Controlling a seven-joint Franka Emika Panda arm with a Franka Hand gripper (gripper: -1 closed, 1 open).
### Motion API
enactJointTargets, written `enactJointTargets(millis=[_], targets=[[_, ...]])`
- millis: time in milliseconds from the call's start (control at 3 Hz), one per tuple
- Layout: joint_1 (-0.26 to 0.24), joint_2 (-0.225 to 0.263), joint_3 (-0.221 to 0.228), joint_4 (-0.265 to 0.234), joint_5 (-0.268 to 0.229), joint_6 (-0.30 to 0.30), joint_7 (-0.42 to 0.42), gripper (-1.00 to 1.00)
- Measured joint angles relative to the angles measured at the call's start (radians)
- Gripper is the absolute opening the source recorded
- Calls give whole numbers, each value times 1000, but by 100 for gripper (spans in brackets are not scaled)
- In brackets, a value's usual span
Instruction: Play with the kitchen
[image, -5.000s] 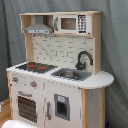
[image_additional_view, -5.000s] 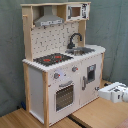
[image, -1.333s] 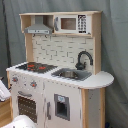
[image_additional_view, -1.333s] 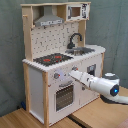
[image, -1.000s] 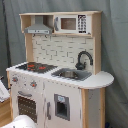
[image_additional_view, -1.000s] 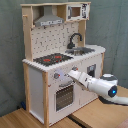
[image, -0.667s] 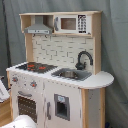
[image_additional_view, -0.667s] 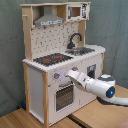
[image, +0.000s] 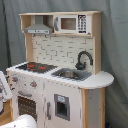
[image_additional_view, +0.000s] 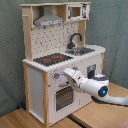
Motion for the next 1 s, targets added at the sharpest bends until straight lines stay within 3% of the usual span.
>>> enactJointTargets(millis=[333, 667, 1000], targets=[[-56, -3, 22, 55, -1, 0, 70, 100], [-132, -5, 25, 129, -12, 0, 79, 100], [-191, -5, 8, 186, -66, -14, 79, 100]])
